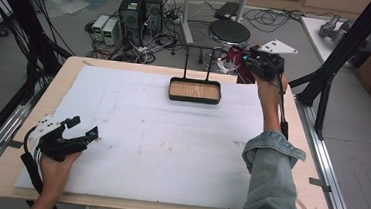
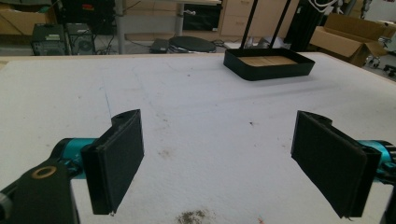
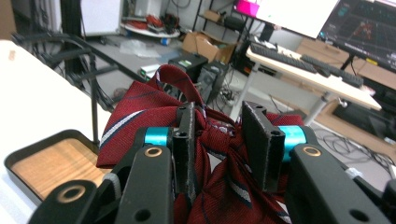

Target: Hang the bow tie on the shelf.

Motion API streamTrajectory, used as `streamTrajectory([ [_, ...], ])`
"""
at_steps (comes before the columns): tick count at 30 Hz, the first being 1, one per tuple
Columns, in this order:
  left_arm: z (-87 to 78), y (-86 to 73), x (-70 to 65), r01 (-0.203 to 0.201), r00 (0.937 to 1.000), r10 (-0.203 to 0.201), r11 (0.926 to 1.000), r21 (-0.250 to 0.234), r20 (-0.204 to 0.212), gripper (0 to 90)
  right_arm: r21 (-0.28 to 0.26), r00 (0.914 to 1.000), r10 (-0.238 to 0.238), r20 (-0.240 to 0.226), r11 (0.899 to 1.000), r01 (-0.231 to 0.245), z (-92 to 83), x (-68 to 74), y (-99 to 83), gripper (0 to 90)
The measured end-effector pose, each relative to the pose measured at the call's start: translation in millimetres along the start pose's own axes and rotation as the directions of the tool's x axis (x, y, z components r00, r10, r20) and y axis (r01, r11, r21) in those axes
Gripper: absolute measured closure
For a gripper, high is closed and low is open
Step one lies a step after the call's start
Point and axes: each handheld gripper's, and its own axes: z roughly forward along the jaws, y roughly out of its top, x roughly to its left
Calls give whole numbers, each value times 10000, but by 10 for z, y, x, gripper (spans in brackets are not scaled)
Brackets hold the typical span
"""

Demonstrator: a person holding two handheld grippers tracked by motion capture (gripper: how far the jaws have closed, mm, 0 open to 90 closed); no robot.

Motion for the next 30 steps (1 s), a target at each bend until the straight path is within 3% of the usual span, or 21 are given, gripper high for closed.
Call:
streamTrajectory([
  [6, -14, -2, 13, 48, 10000, -48, 10000, -25, -19, 174, 648, 9999, -97, -59, 9979, 101, 148, 39, -94, 657],
  [15, -16, -4, 8, 52, 10000, -52, 10000, -14, -7, 174, 1287, 9995, -233, -195, 9913, 256, 212, 24, -191, 656],
  [23, -19, -4, 9, 50, 10000, -50, 10000, -11, -24, 174, 1879, 9982, -303, -510, 9814, 394, 335, 142, -241, 655],
  [26, -22, -3, 11, 39, 10000, -39, 10000, -14, -24, 174, 2126, 9963, -629, -581, 9743, 739, 421, 216, -262, 655],
  [30, -21, -4, 8, 61, 10000, -61, 10000, -17, -7, 174, 2211, 9955, -710, -624, 9717, 832, 466, 261, -273, 655],
])
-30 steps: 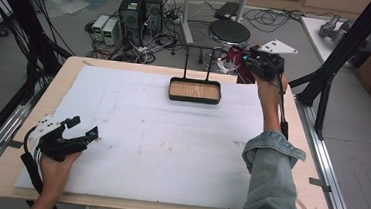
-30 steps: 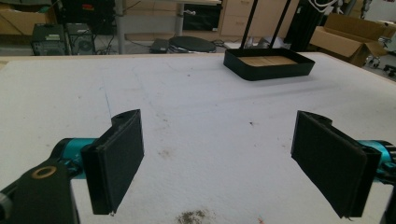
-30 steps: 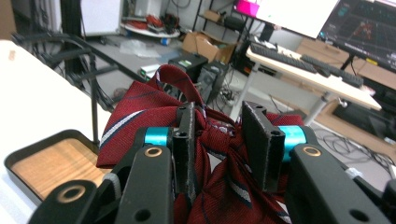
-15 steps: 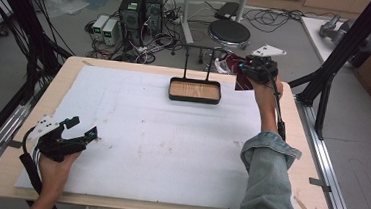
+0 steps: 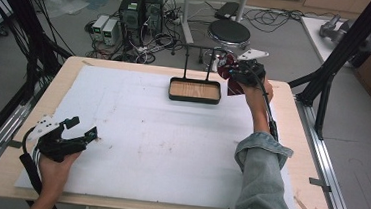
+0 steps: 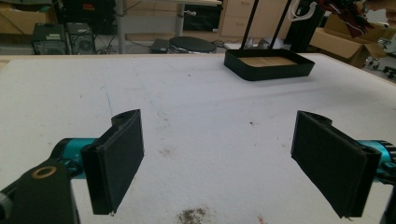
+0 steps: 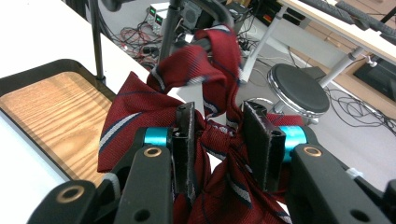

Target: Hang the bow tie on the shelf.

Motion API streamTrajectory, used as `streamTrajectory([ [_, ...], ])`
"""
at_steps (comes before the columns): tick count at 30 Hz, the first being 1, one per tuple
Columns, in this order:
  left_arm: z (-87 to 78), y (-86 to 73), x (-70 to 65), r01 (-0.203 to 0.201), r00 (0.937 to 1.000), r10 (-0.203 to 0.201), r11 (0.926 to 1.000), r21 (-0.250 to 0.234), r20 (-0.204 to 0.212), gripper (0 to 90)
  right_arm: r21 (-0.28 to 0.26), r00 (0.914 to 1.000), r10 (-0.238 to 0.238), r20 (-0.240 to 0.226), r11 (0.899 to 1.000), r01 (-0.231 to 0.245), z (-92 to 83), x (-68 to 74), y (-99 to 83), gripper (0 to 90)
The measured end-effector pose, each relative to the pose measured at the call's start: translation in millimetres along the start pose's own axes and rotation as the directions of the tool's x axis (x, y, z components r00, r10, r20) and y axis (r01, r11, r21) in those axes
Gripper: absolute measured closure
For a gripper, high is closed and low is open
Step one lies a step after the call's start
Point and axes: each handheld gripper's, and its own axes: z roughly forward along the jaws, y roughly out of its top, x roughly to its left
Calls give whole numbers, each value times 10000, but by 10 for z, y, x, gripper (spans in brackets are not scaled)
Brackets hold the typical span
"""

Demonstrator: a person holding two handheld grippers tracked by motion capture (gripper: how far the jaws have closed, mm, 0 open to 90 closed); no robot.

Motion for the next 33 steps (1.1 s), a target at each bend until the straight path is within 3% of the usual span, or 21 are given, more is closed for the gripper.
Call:
streamTrajectory([
  [11, 3, -1, -2, -14, 10000, 14, 10000, 5, 6, 174, 181, 10000, -13, -71, 9998, 14, 92, 72, -7, 654],
  [33, 13, -4, -12, -26, 10000, 26, 10000, 61, 56, 174, 189, 10000, 23, -14, 9998, -22, 64, 65, -2, 610],
])
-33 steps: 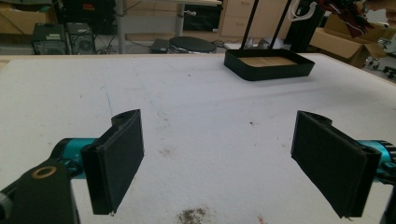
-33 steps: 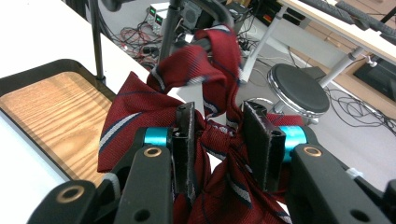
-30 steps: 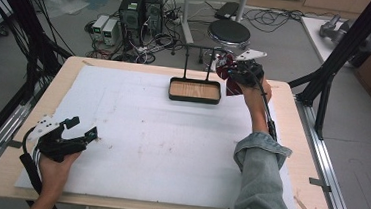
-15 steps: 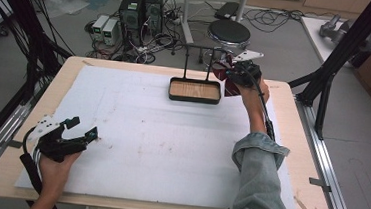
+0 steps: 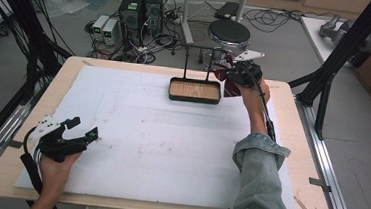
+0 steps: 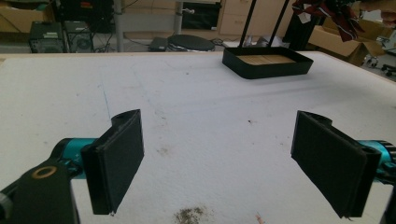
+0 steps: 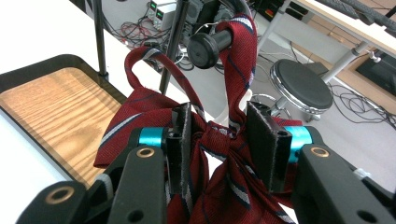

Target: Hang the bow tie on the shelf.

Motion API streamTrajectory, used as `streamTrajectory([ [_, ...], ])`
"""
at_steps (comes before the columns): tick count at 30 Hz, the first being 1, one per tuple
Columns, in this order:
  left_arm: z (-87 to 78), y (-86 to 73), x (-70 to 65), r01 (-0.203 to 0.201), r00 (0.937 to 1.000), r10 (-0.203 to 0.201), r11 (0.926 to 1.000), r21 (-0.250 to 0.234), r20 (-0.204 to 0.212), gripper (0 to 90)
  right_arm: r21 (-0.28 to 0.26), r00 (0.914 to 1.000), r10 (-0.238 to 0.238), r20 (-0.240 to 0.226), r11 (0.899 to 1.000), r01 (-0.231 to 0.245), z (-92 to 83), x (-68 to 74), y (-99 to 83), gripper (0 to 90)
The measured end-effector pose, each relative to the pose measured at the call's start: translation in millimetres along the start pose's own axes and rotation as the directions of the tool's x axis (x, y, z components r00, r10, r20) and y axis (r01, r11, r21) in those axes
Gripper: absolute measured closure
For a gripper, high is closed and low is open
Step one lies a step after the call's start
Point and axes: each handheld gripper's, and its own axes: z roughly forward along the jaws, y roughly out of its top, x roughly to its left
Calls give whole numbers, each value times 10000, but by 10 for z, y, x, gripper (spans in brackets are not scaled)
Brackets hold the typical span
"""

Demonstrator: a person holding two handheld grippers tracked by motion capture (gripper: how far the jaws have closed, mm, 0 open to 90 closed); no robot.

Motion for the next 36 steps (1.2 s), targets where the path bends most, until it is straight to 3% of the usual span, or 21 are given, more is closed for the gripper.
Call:
streamTrajectory([
  [13, 3, -1, -5, 10, 10000, -10, 10000, 4, 9, 174, -67, 9998, -177, 43, 9998, 177, -41, 12, 28, 566],
  [20, 5, -1, -6, 26, 10000, -26, 10000, 12, 23, 174, -202, 9999, -138, 67, 9997, 139, -143, -24, 44, 487],
  [28, 18, 0, -14, -1, 10000, 1, 10000, 14, 25, 174, -609, 10000, 19, -2, 9981, -19, -399, -102, 64, 394],
  [31, 28, 3, -14, 32, 10000, -32, 10000, -3, 44, 174, -956, 9996, 268, -90, 9950, -275, -526, -119, 73, 358],
  [34, 49, 5, -14, 28, 10000, -28, 10000, 15, 64, 174, -1444, 9998, 171, 120, 9894, -152, -660, -103, 39, 328],
  [36, 66, 4, -17, 50, 9999, -50, 10000, 33, 120, 173, -1408, 9991, 419, -79, 9891, -426, -777, -100, 5, 282],
])
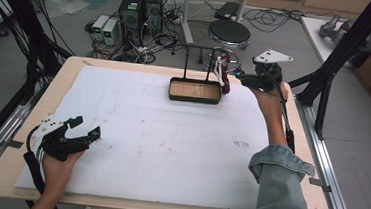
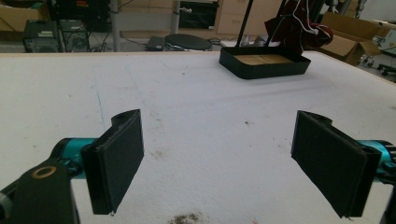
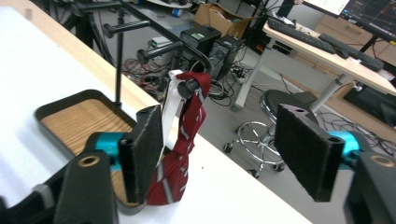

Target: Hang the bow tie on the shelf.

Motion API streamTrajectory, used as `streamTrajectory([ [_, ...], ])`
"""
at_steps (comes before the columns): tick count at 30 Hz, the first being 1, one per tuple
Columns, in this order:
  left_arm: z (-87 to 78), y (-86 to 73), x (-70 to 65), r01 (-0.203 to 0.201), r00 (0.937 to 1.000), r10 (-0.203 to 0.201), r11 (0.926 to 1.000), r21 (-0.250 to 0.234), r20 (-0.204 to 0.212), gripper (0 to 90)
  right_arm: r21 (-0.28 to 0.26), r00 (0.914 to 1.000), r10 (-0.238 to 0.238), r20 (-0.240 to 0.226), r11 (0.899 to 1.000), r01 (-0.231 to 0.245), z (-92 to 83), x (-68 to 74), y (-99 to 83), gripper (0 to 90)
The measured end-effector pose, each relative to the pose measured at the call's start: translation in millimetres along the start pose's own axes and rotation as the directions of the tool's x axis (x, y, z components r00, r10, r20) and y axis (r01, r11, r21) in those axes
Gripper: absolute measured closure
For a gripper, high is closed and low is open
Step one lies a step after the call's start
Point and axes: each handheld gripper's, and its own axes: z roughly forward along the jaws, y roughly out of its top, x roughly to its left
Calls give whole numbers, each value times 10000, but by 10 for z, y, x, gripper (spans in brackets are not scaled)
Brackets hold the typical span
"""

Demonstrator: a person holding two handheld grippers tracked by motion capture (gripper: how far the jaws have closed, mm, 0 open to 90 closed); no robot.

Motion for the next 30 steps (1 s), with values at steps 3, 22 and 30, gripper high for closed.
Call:
streamTrajectory([
  [3, 10, -1, -8, -10, 10000, 10, 10000, 29, 8, 173, -291, 10000, 30, -5, 9996, -30, -80, 0, -15, 253],
  [22, -3, -12, -21, -76, 9998, 78, 9999, 109, -158, 171, -2174, 9919, 1268, 100, 9685, -1217, -994, 126, -257, 126],
  [30, -9, -17, -26, -93, 9998, 95, 9999, 136, -185, 171, -2748, 9846, 1735, 200, 9478, -1614, -1271, 208, -452, 122],
])
